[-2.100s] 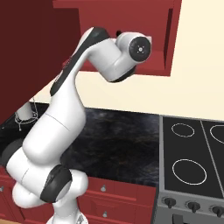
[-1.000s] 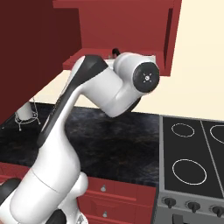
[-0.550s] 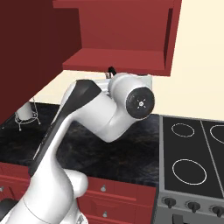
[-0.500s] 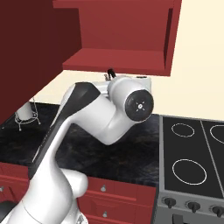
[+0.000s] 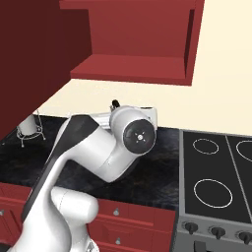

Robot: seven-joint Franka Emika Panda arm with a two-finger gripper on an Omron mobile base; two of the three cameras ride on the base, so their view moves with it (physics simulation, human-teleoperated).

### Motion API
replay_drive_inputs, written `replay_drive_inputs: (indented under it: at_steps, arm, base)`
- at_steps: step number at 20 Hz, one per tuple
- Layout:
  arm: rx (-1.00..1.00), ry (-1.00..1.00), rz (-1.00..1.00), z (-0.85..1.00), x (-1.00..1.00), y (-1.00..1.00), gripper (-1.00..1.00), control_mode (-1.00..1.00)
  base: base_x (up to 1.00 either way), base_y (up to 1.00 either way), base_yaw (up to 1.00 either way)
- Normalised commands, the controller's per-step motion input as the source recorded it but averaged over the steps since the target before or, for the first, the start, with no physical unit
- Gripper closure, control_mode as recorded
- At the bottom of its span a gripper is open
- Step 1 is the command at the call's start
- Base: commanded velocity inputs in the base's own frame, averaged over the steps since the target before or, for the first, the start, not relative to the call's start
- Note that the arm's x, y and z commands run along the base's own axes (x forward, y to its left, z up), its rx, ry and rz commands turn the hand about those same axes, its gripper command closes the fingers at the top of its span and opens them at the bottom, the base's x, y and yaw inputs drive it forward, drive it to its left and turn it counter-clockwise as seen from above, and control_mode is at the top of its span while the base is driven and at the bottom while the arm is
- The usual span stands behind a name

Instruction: Open the cabinet, pick the kettle from the cabinet, and place it in the sink.

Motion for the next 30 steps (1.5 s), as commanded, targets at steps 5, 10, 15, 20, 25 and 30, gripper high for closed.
replay_drive_inputs:
  at_steps: [5, 10, 15, 20, 25, 30]
  arm:
    - [0.10, 0.06, 0.00, -0.46, 0.01, 0.18, 1.00, -1.00]
    - [0.11, 0.05, 0.00, -0.47, 0.05, 0.09, 1.00, -1.00]
    - [0.00, 0.07, 0.00, -0.27, 0.09, 0.09, 1.00, -1.00]
    - [0.00, 0.00, 0.00, -0.06, 0.00, 0.00, 1.00, -1.00]
    - [0.01, 0.00, 0.00, 0.00, 0.00, 0.00, 1.00, -1.00]
    - [0.00, 0.00, 0.00, 0.00, 0.00, 0.00, 1.00, -1.00]
  base:
    - [0.00, 0.00, 0.00]
    - [0.00, 0.00, 0.00]
    - [0.00, 0.00, 0.00]
    - [0.00, 0.00, 0.00]
    - [0.00, 0.00, 0.00]
    - [0.00, 0.00, 0.00]
